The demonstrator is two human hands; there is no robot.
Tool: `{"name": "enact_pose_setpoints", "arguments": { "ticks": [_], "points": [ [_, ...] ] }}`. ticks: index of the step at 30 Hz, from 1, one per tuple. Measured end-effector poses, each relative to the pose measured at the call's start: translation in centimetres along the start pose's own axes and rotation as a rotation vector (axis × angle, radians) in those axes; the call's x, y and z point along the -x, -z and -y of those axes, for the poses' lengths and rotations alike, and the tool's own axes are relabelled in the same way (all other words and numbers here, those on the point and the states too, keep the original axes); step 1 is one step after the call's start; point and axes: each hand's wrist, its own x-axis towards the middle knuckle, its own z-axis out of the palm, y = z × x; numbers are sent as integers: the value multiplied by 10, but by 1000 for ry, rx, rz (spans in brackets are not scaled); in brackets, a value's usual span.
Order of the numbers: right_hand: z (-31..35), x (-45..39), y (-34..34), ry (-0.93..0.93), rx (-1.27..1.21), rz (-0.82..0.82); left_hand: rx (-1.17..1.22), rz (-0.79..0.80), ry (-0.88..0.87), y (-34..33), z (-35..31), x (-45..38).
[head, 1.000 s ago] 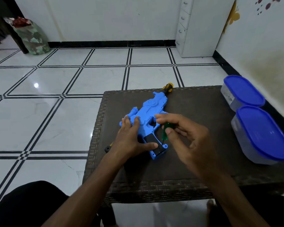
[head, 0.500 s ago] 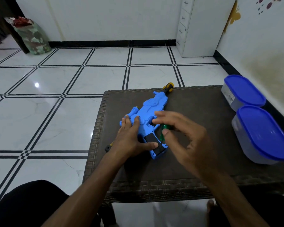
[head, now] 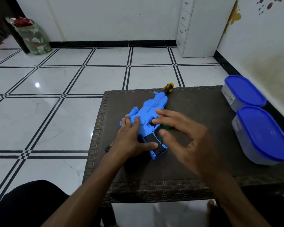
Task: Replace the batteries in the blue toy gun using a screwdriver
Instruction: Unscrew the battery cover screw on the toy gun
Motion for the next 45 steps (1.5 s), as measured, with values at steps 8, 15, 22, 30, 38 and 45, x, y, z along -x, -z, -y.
{"name": "enact_pose_setpoints", "arguments": {
  "ticks": [8,15,22,30,38,45],
  "points": [
    [-5,-1,1,7,52,-47,-2,11,4,0,0,-1],
    [-3,1,1,-53,-7,-92,-15,3,13,-2,2,-3],
    [-2,1,4,-64,-23,-88,-21,6,14,-2,2,-3],
    [-3,2,1,-65,-30,-75,-27,0,16,-2,2,-3],
    [2,1,2,-56,-56,-80,-22,3,12,-2,2,-2],
    [2,1,2,-62,-71,-86,-19,2,11,0,0,-1]
  ]
}}
